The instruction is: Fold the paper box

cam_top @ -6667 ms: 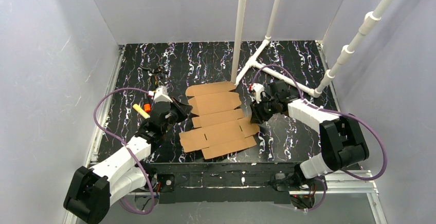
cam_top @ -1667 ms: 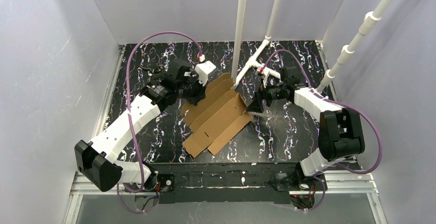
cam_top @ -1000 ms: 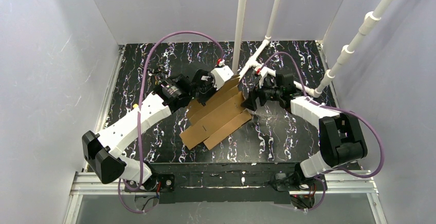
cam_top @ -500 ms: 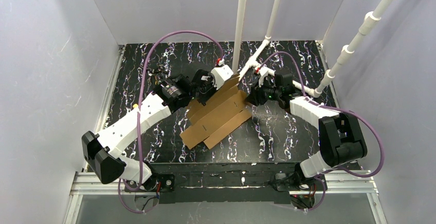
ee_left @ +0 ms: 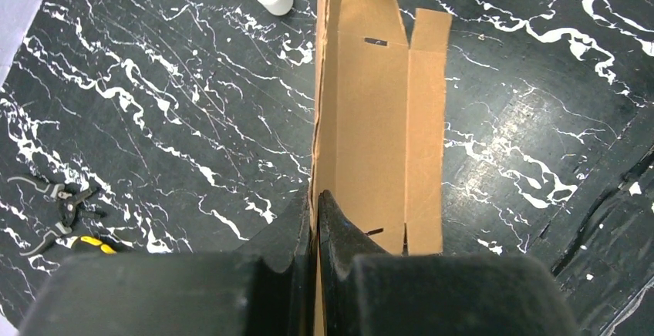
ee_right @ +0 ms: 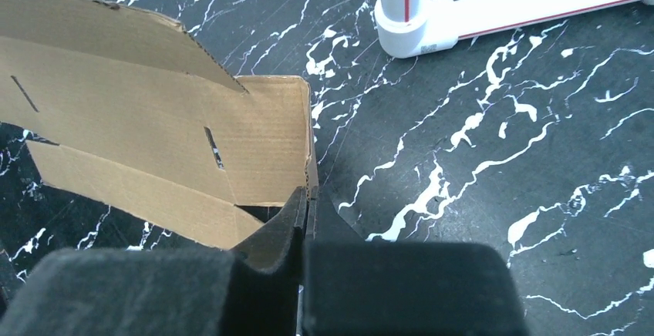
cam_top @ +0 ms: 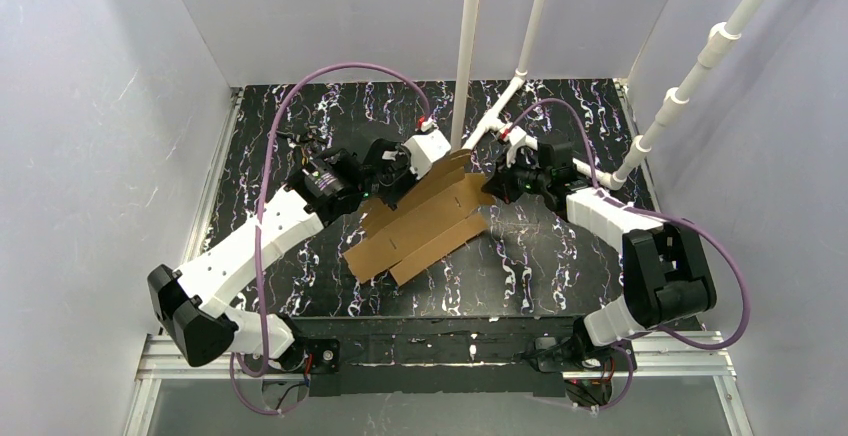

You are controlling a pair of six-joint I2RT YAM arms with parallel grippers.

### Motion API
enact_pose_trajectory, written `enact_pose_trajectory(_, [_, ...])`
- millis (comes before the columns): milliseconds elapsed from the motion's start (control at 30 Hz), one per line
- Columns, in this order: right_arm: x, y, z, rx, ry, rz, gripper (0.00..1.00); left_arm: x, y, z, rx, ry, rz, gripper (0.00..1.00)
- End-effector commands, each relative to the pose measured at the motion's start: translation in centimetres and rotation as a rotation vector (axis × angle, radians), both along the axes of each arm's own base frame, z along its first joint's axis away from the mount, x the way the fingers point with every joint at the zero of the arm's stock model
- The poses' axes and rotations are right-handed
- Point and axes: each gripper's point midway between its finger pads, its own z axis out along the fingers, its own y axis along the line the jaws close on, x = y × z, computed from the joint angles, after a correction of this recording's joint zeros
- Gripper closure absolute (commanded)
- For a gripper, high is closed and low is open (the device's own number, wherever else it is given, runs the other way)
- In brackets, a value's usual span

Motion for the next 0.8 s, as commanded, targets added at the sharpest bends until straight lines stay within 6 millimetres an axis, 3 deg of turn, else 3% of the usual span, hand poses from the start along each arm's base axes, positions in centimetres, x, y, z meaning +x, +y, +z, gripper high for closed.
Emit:
enact_pose_trajectory(0, [0.7, 0.3, 4.1, 0.078, -0.097, -0.008, 0.99, -1.4, -1.0, 2.3, -0.073, -0.023, -0.1, 1.0])
enact_pose_trajectory(333, [1.5, 0.2, 5.5, 0.132, -0.227, -0.051, 0.99, -1.3, -2.3, 3.1, -0.081, 0.014, -0.131, 1.0])
enact_pose_trajectory(600, [1.0, -0.4, 4.3, 0.098, -0.321, -0.029, 0.99, -2.2, -3.6, 1.7, -0.115, 0.111, -0.153, 1.0])
enact_pose_trajectory(767, [0.5, -0.7, 3.2, 0.093, -0.332, -0.02, 0.99, -2.2, -3.3, 0.3, -0.103, 0.108, -0.148, 1.0])
